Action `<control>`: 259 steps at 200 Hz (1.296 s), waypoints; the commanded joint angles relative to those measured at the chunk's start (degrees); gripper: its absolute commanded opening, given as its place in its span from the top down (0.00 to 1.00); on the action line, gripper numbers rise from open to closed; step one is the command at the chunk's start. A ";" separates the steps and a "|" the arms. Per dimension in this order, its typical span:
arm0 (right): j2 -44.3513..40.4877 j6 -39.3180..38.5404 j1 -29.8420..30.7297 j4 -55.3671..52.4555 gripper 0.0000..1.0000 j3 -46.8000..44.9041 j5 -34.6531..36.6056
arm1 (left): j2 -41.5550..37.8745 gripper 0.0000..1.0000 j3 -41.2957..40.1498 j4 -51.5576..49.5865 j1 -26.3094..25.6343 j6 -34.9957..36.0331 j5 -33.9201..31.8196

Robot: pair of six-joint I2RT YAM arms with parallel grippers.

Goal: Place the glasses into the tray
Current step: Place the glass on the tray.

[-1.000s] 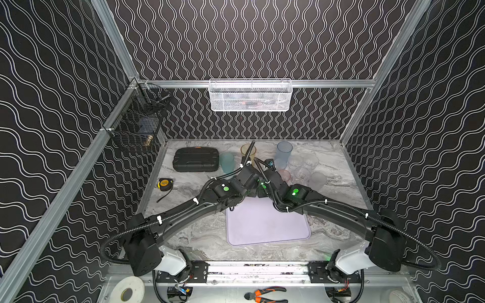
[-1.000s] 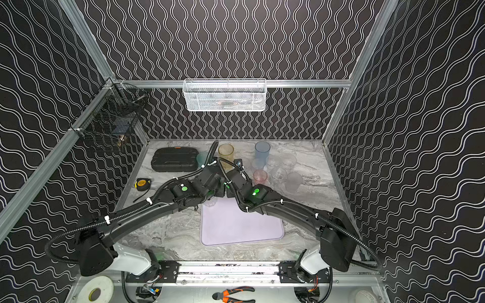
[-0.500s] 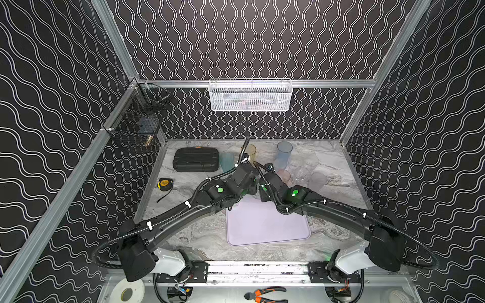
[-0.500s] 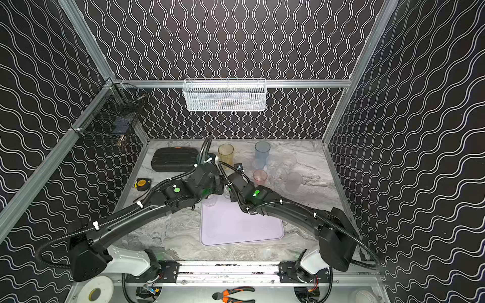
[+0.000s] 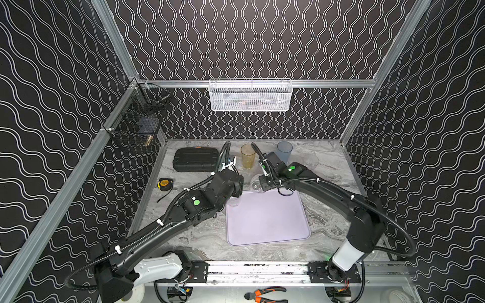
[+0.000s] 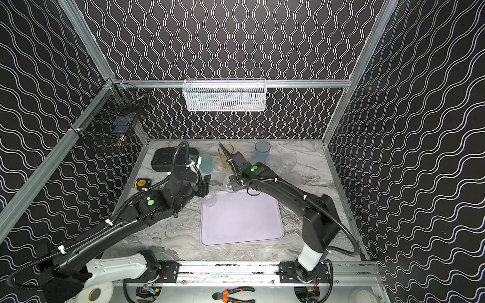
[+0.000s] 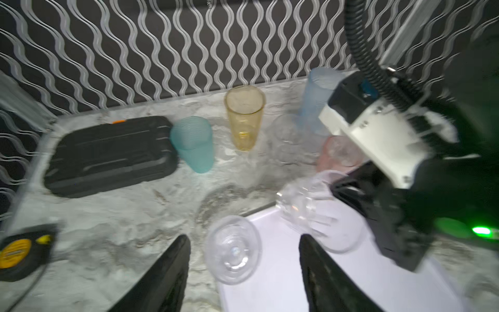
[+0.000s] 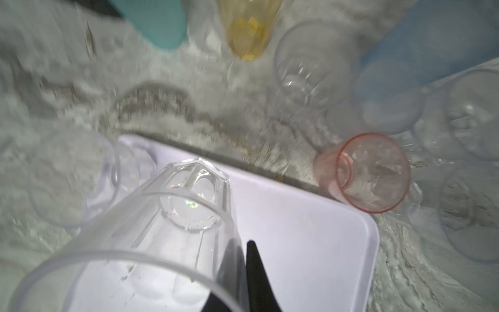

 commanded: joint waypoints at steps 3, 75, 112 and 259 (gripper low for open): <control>2.29 -2.47 -0.12 -9.06 1.00 3.19 -0.80 | -2.28 0.35 -3.67 4.45 5.78 4.79 1.62; 14.09 -1.86 1.30 -12.99 1.00 10.71 -4.16 | -6.38 0.37 -14.51 12.68 23.73 -1.07 19.11; 16.20 -2.06 1.30 -12.40 1.00 11.58 -5.49 | -5.83 0.37 -16.73 14.68 23.82 0.20 19.34; 26.75 -3.26 0.18 -11.66 1.00 19.45 -4.75 | -4.92 0.37 -21.29 20.64 23.82 3.67 19.79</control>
